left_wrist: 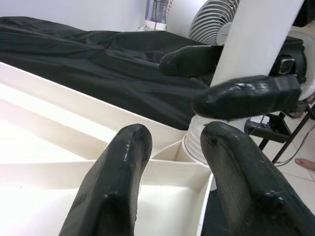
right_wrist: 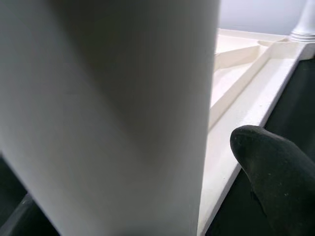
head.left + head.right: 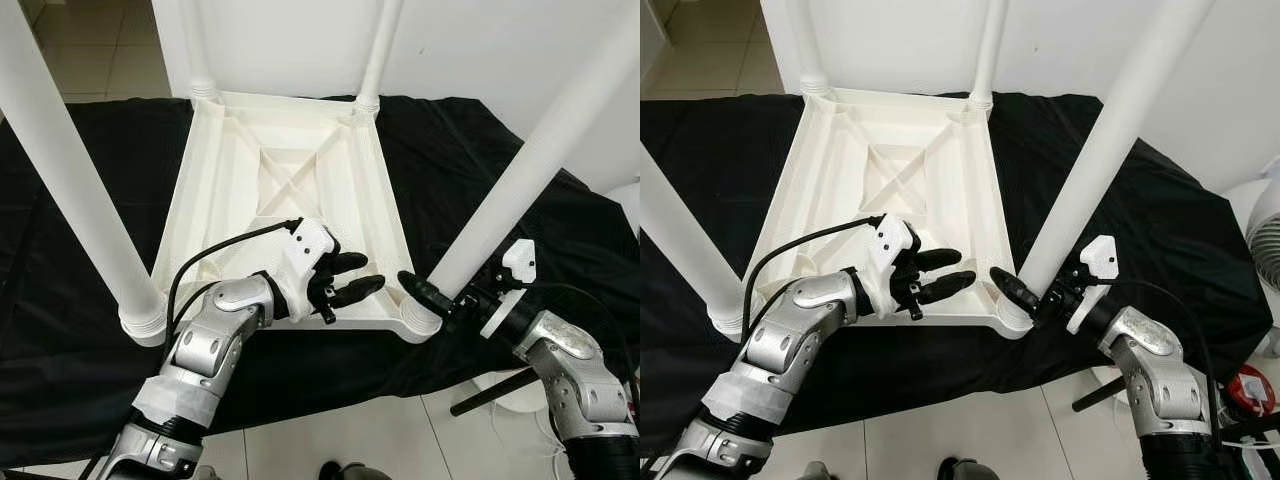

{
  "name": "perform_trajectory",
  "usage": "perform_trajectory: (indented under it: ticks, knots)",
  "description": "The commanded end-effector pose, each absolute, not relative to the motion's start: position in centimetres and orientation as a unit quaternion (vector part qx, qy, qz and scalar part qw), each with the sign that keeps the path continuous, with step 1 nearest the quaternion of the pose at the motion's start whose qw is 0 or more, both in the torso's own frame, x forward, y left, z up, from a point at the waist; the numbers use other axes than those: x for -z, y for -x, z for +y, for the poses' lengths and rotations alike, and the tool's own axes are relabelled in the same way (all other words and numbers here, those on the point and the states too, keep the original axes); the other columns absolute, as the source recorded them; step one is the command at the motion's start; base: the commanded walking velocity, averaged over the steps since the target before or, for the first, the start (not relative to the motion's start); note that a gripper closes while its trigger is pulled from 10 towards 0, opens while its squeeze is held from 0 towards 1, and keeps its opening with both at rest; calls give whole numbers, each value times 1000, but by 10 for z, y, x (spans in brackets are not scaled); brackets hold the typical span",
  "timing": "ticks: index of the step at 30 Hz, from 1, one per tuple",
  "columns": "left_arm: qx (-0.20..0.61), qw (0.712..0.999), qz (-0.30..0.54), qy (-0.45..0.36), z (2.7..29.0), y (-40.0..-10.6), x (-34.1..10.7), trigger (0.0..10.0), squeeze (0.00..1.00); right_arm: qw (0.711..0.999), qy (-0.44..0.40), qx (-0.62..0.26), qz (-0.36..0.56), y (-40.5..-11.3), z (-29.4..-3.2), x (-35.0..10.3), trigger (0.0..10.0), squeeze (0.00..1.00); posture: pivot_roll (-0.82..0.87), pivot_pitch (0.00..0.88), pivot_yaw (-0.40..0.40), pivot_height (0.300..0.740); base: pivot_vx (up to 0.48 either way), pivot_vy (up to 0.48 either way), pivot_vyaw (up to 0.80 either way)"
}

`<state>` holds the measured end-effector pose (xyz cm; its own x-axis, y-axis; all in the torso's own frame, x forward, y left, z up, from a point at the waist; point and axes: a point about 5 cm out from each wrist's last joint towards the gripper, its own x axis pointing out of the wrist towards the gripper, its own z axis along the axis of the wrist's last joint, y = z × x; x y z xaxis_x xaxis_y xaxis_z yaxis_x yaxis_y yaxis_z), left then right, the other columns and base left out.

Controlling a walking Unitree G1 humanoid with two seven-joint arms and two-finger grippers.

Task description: Building children table

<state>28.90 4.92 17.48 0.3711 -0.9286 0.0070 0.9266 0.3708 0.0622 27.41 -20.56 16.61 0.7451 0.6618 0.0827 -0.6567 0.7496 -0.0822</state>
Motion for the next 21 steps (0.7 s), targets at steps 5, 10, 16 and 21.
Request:
perform_trajectory:
  ticks: [5, 10, 16, 21]
  knots:
    - [529, 849, -3, -10, 66, -285, -166, 10000, 0, 951, 28, -304, -53, -273, -218, -162, 10000, 0, -8, 68, -56, 740, 0, 0, 0]
    - [491, 871, 7, -18, 84, -291, -161, 10000, 0, 959, 31, -278, -55, -279, -222, -158, 10000, 0, -11, 49, -56, 740, 0, 0, 0]
    - [482, 876, -7, -22, 84, -289, -164, 10000, 0, 957, 23, -285, -53, -280, -210, -157, 10000, 0, 0, 14, -57, 740, 0, 0, 0]
    - [484, 874, 15, 29, 86, -281, -164, 10000, 0, 957, 33, -283, -46, -282, -203, -153, 10000, 0, 23, 5, -50, 740, 0, 0, 0]
